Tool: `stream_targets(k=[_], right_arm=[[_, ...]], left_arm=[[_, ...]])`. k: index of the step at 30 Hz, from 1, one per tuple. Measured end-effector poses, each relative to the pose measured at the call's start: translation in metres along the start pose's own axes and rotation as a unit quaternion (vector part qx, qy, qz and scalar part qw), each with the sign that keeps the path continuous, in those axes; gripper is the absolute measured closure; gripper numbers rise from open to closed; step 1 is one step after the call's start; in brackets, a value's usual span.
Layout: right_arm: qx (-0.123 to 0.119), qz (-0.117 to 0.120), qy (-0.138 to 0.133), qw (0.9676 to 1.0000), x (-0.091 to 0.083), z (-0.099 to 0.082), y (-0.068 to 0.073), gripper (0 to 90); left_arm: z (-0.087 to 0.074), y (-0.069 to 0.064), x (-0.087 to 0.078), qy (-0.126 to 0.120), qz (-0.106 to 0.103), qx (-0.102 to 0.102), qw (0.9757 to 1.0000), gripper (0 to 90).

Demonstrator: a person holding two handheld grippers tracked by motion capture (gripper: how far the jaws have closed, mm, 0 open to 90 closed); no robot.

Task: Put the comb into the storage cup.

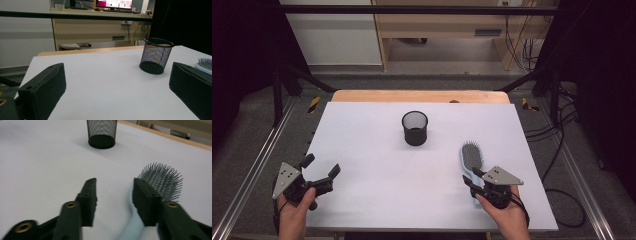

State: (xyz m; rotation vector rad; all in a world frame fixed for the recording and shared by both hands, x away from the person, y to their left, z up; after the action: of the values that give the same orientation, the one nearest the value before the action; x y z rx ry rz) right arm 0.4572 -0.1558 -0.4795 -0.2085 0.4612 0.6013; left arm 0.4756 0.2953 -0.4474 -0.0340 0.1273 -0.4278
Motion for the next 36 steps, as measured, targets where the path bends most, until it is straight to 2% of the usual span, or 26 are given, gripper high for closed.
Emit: stream_targets(k=[1, 2, 5, 8, 11, 12, 17, 18, 19, 21, 22, 23, 26, 28, 29, 30, 32, 34, 35, 36], right_arm=[[0.000, 0.000, 0.000, 1.0000, 0.000, 0.000, 0.000, 61.7], [-0.005, 0.006, 0.015, 0.9999, 0.001, -0.004, 0.002, 70.2], [-0.016, 0.013, 0.036, 0.9991, 0.003, -0.011, 0.004, 80.1], [-0.022, 0.018, 0.061, 0.9977, 0.005, -0.018, 0.007, 85.7], [-0.024, 0.017, 0.075, 0.9968, 0.007, -0.022, 0.008, 87.0], [-0.027, 0.018, 0.091, 0.9953, 0.008, -0.025, 0.009, 88.8], [-0.028, 0.022, 0.117, 0.9925, 0.010, -0.032, 0.010, 90.0], [-0.029, 0.024, 0.133, 0.9904, 0.011, -0.037, 0.011, 90.0], [-0.029, 0.024, 0.133, 0.9904, 0.011, -0.037, 0.011, 90.0], [-0.030, 0.021, 0.151, 0.9879, 0.012, -0.041, 0.011, 90.0], [-0.030, 0.021, 0.151, 0.9879, 0.012, -0.041, 0.011, 90.0], [-0.029, 0.014, 0.163, 0.9861, 0.012, -0.044, 0.008, 90.0], [-0.022, 0.017, 0.169, 0.9852, 0.011, -0.046, 0.007, 90.0], [-0.025, 0.005, 0.183, 0.9827, 0.010, -0.048, 0.004, 90.0], [-0.025, 0.005, 0.183, 0.9827, 0.010, -0.048, 0.004, 90.0], [-0.030, -0.009, 0.197, 0.9799, 0.009, -0.052, -0.002, 90.0], [-0.029, -0.019, 0.204, 0.9784, 0.007, -0.055, -0.007, 90.0], [-0.026, -0.027, 0.204, 0.9782, 0.005, -0.056, -0.011, 90.0], [-0.017, -0.039, 0.203, 0.9782, 0.000, -0.058, -0.022, 90.0], [-0.011, -0.046, 0.201, 0.9786, -0.002, -0.058, -0.027, 90.0]], left_arm=[[0.000, 0.000, 0.000, 0.000, 0.000, 0.000, 1.0000, 0.9], [0.000, 0.000, 0.000, 0.000, 0.000, 0.001, 1.0000, 1.0], [0.000, 0.000, 0.000, 0.001, 0.000, 0.002, 1.0000, 1.0], [0.000, 0.000, 0.000, 0.001, 0.000, 0.004, 1.0000, 1.0], [0.000, 0.000, 0.000, 0.002, 0.002, 0.005, 1.0000, 1.0], [0.000, 0.001, 0.000, 0.003, 0.002, 0.005, 1.0000, 1.0], [-0.001, 0.001, 0.000, 0.003, 0.002, 0.005, 1.0000, 1.1], [-0.001, 0.001, 0.000, 0.004, 0.002, 0.005, 1.0000, 1.1], [-0.001, 0.001, 0.000, 0.004, 0.002, 0.005, 1.0000, 1.1], [-0.001, 0.001, 0.001, 0.005, 0.002, 0.007, 1.0000, 1.1], [-0.001, 0.001, 0.001, 0.005, 0.002, 0.007, 1.0000, 1.1], [-0.001, 0.001, 0.001, 0.005, 0.002, 0.007, 1.0000, 1.1], [-0.002, 0.001, 0.001, 0.006, 0.002, 0.006, 1.0000, 1.1], [-0.002, 0.001, 0.001, 0.005, 0.001, 0.006, 1.0000, 1.2], [-0.002, 0.001, 0.001, 0.005, 0.001, 0.006, 1.0000, 1.2], [-0.001, 0.001, 0.001, 0.005, 0.001, 0.006, 1.0000, 1.2], [-0.001, 0.001, 0.001, 0.005, 0.001, 0.008, 1.0000, 1.2], [-0.001, 0.001, 0.001, 0.005, 0.001, 0.008, 1.0000, 1.2], [-0.001, 0.001, 0.001, 0.004, 0.003, 0.009, 0.9999, 1.2], [0.000, 0.001, 0.000, 0.004, 0.004, 0.010, 0.9999, 1.2]])
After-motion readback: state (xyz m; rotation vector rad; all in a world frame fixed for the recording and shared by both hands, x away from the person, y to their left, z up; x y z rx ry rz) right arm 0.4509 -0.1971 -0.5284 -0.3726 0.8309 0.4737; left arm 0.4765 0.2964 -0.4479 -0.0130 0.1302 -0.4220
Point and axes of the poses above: each handheld gripper's, and its own axes: x roughly forward along the jaws, z roughly out of its top, y roughly to its left, the point moved 8 cm from there along x, roughly forward along the jaws
